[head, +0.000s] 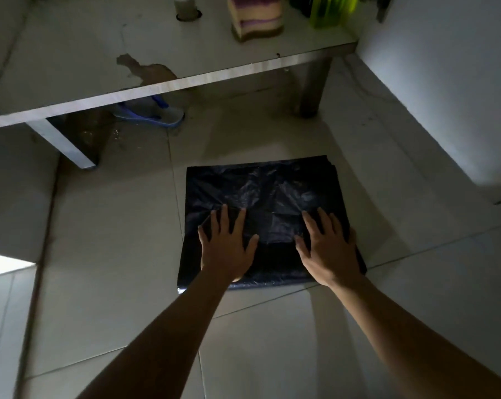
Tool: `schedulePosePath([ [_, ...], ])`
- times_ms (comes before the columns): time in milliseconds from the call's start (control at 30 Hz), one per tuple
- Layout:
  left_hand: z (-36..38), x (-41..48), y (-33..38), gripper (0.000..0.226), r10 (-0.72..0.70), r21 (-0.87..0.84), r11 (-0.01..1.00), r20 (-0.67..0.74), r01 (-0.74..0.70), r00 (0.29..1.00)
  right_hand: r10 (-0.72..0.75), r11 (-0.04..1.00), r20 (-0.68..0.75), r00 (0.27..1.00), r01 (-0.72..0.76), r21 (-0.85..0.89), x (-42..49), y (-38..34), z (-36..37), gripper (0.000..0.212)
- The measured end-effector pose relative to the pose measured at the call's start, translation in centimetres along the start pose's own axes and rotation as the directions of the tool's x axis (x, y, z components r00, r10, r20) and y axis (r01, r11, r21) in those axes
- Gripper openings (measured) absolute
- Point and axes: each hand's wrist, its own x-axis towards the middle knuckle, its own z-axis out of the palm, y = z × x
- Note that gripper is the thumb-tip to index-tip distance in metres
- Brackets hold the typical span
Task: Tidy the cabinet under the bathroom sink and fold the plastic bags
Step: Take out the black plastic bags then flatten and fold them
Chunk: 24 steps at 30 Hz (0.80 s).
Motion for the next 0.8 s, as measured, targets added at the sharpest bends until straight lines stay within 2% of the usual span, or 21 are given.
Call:
schedulePosePath([
  [100, 0.0, -0.3, -0.3, 0.079, 0.033, 0.006, 0.999, -0.042, -0.033, 0.999, 0.014, 0.999, -0.019, 1.0, -0.013, 0.04, -0.7, -0.3, -0.4, 0.061],
  [167, -0.2, -1.1, 0.2, 0.079, 0.007, 0.021, 1.0, -0.085, -0.005, 0.996, 0.065, 0.995, -0.028, 0.998, -0.062, 0.073, -1.2, -0.1, -0.7, 0.061],
  [300, 1.0, -3.1, 3.5, 0.077, -0.056, -0.013, 0.998, -0.105, 0.055, 0.993, 0.318, 0.935, -0.106, 0.942, -0.292, 0.203, -3.1, 0.2, -0.8, 0.064],
  [400, 2.8, -3.0, 5.5, 0.073, -0.065, -0.032, 0.998, -0.111, 0.061, 0.992, 0.465, 0.874, -0.066, 0.883, -0.445, 0.197, -4.7, 0.7, -1.1, 0.069],
  [467, 3.7, -2.9, 5.7, 0.071, -0.073, -0.027, 0.997, -0.15, 0.07, 0.986, 0.599, 0.748, -0.002, 0.801, -0.558, 0.358, -5.5, 1.0, -1.7, 0.074],
  [533, 4.3, -3.0, 5.6, 0.071, -0.076, -0.017, 0.997, -0.18, 0.074, 0.981, 0.705, 0.537, 0.125, 0.698, -0.64, 0.549, -5.2, 1.4, -1.5, 0.081],
  [567, 4.4, -3.0, 5.5, 0.071, -0.073, -0.016, 0.997, -0.183, 0.071, 0.98, 0.718, 0.442, 0.193, 0.669, -0.652, 0.615, -4.8, 1.5, -1.5, 0.083],
  [667, 3.7, -2.9, 5.8, 0.074, -0.083, -0.023, 0.996, -0.177, 0.081, 0.981, 0.711, 0.197, 0.309, 0.632, -0.601, 0.775, -3.5, 2.5, -0.4, 0.083],
  [800, 2.4, -1.3, 5.2, 0.078, -0.09, 0.001, 0.996, -0.186, 0.092, 0.978, 0.735, 0.002, 0.367, 0.57, -0.543, 0.84, -1.9, 4.2, 2.6, 0.078],
])
